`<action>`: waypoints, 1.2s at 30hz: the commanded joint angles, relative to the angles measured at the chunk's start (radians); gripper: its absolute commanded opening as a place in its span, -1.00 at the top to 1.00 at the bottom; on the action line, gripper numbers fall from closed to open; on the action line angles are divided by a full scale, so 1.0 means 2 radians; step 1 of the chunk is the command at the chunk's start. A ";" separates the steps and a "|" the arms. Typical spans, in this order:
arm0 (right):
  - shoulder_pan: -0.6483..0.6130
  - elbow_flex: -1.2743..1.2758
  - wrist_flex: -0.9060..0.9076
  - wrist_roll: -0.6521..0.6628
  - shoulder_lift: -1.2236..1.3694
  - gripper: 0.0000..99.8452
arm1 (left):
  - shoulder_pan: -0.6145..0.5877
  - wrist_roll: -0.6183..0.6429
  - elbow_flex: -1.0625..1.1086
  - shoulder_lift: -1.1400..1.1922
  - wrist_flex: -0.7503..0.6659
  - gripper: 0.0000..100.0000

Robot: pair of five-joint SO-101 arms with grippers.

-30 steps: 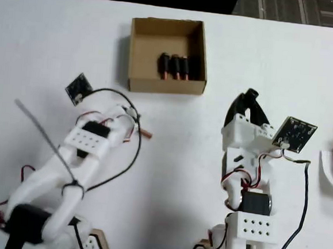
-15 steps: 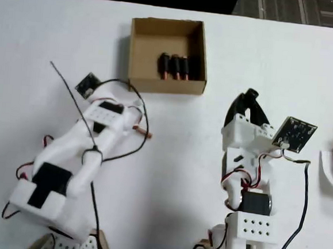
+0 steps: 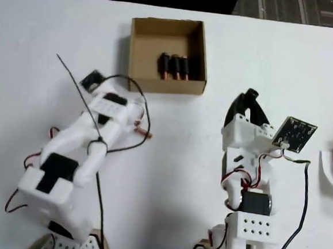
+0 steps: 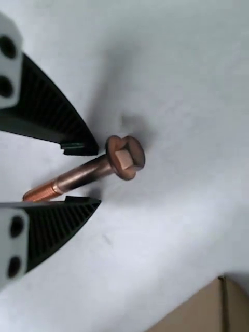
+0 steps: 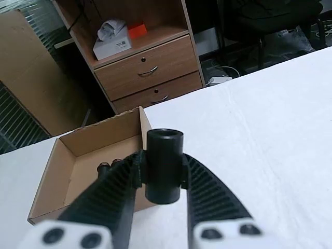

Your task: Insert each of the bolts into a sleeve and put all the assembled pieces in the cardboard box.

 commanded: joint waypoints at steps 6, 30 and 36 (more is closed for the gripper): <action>-0.001 -0.008 -0.011 0.002 -0.016 0.96 | -0.014 -0.258 -0.135 0.104 0.191 0.90; -0.003 -0.008 -0.011 0.002 -0.016 0.96 | -0.011 -0.598 -0.486 0.281 0.457 0.95; -0.012 -0.008 -0.011 0.003 -0.016 0.96 | -0.005 -0.605 -0.510 0.254 0.440 0.95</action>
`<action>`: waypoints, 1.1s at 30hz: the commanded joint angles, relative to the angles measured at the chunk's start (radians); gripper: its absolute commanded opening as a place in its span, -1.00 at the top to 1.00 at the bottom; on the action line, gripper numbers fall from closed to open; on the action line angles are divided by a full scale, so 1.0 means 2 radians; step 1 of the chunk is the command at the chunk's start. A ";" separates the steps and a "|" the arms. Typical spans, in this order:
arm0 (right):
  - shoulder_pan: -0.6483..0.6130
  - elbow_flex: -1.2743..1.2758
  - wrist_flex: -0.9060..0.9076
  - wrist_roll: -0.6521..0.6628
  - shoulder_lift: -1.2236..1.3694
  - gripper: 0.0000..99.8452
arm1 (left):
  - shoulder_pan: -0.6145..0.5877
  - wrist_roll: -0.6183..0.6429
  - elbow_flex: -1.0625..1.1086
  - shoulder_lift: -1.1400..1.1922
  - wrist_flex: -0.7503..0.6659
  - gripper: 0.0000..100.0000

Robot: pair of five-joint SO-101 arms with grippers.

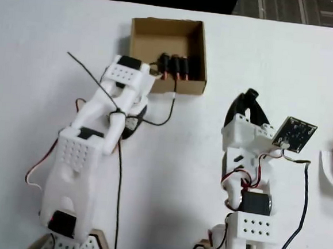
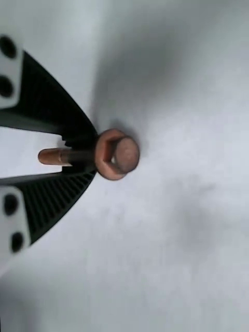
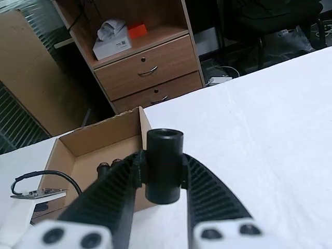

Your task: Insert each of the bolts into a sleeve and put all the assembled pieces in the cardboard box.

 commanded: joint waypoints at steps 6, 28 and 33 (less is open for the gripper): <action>-0.023 -0.008 -0.011 0.004 -0.016 0.96 | 0.015 -0.003 -0.017 -0.084 -0.037 0.95; -0.023 -0.009 -0.011 0.005 -0.016 0.96 | 0.009 -0.004 0.020 0.012 -0.060 0.72; -0.020 -0.009 -0.011 0.005 -0.016 0.96 | 0.006 -0.004 -0.023 0.012 -0.051 0.65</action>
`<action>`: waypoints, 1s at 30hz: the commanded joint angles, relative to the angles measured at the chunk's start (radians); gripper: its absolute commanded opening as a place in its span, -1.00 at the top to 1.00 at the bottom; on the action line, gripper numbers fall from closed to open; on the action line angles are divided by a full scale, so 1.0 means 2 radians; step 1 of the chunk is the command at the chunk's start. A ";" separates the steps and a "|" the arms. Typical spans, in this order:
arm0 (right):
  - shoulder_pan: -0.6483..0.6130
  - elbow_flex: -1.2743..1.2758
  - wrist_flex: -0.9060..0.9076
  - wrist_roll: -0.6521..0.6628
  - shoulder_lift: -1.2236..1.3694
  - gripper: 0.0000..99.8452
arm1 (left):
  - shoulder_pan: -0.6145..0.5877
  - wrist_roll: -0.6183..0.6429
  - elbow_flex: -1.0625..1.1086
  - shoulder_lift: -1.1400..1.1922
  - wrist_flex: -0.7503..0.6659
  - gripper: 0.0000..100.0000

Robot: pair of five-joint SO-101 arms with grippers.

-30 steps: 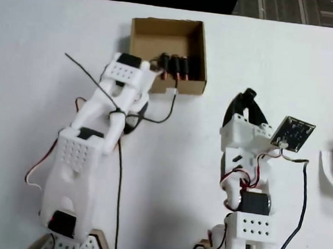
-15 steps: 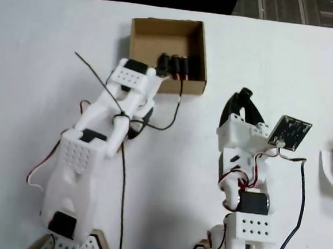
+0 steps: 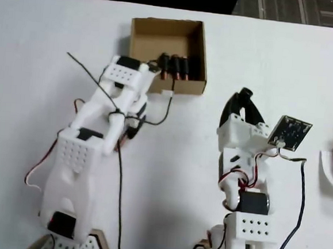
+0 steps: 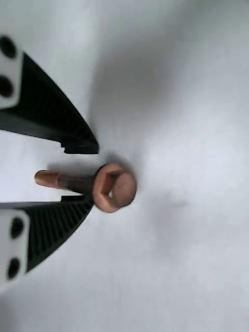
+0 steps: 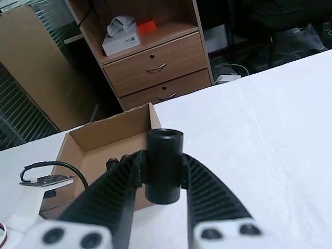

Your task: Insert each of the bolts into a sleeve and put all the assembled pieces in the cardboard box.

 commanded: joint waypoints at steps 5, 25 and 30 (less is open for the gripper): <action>-0.003 -0.009 -0.011 0.005 -0.016 0.96 | 0.007 -0.002 -0.088 0.003 0.021 0.71; -0.003 -0.009 -0.011 0.003 -0.016 0.96 | 0.008 -0.002 0.033 0.004 -0.018 0.95; -0.005 -0.009 -0.011 0.002 -0.016 0.96 | 0.008 -0.002 0.030 0.003 -0.037 0.94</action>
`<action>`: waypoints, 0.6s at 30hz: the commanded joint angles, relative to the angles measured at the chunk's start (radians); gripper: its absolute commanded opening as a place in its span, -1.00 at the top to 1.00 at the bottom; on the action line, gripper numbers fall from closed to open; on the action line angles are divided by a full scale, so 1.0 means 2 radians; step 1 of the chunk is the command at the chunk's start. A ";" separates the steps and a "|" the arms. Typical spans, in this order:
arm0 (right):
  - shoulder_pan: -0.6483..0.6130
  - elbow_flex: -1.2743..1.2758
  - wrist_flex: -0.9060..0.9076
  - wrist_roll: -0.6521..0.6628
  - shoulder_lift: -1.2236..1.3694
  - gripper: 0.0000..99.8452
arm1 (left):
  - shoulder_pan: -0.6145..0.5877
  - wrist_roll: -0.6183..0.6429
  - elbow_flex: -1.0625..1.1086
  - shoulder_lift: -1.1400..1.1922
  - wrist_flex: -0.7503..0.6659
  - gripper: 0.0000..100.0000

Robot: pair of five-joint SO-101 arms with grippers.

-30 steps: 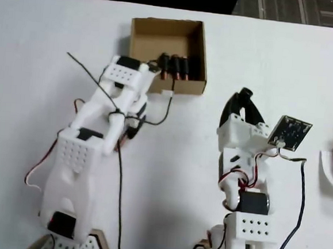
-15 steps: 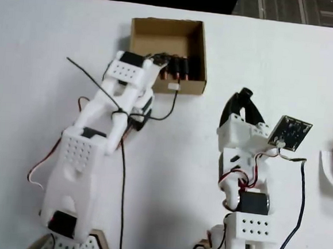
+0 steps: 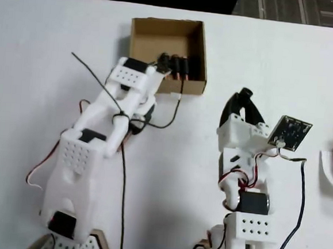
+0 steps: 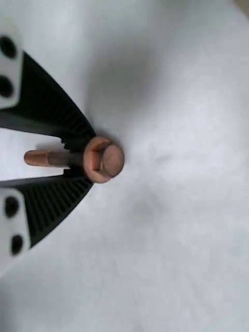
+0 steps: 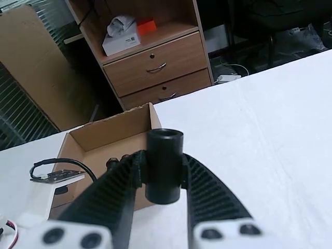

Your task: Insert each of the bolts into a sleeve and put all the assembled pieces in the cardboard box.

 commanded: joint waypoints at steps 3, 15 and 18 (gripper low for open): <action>-0.005 -0.009 -0.011 0.002 -0.016 0.96 | -0.003 -0.002 0.007 0.003 -0.023 0.94; -0.026 -0.005 -0.011 0.004 -0.016 0.96 | 0.005 0.022 -0.072 -0.021 0.044 0.95; -0.044 -0.006 -0.011 0.005 -0.016 0.96 | 0.026 0.019 -0.097 -0.075 0.059 0.95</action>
